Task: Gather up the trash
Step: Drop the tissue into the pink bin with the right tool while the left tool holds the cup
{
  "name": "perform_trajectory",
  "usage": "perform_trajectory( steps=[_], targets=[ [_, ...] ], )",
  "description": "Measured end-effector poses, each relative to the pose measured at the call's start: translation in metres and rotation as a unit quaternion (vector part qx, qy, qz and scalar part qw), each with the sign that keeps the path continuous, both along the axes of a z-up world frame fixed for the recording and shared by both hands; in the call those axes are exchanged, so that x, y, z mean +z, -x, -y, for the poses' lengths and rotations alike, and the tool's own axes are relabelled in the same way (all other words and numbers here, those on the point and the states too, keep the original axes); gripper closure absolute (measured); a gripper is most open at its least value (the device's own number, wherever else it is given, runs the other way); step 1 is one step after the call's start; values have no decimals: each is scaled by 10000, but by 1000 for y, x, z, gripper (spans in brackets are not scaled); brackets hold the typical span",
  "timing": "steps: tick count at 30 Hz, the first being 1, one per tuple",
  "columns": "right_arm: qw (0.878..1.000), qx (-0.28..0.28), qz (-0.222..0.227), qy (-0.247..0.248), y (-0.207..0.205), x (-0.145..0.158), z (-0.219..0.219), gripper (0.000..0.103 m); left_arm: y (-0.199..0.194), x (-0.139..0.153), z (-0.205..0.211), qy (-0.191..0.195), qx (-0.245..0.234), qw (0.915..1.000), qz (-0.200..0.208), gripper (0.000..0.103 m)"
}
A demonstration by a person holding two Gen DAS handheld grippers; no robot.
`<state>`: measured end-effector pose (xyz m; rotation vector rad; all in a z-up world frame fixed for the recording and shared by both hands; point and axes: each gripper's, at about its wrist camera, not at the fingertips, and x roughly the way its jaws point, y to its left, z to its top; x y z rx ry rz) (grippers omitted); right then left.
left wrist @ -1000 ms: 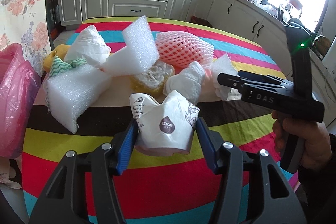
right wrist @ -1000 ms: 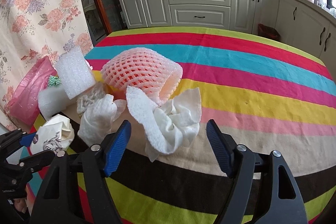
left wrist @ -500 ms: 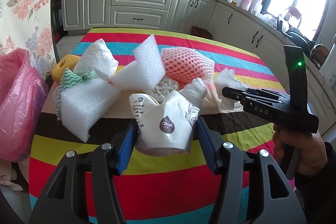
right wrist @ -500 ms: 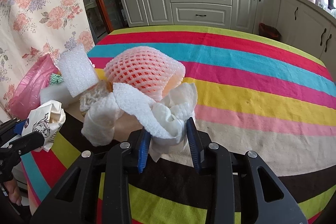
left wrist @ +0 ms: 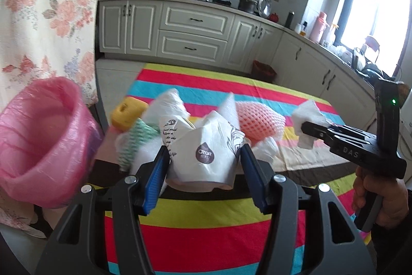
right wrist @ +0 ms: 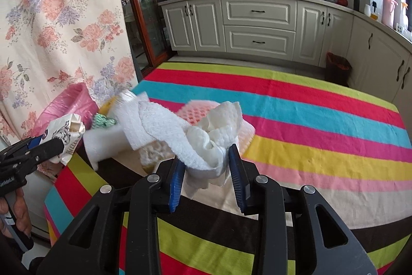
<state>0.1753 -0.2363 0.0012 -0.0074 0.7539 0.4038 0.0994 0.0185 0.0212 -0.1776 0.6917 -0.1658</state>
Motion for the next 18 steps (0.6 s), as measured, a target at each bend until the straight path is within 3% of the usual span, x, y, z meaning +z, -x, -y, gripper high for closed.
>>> perform_trajectory(
  steps=[9,18],
  targets=[
    [9986,445,281,-51,-4,32,-51,70,13,28,-66,-48,719,9968,357,48],
    [9932,1046,492,-126,-9,58,-122,70,25,57,-144,-226,1522,9856,696,48]
  ],
)
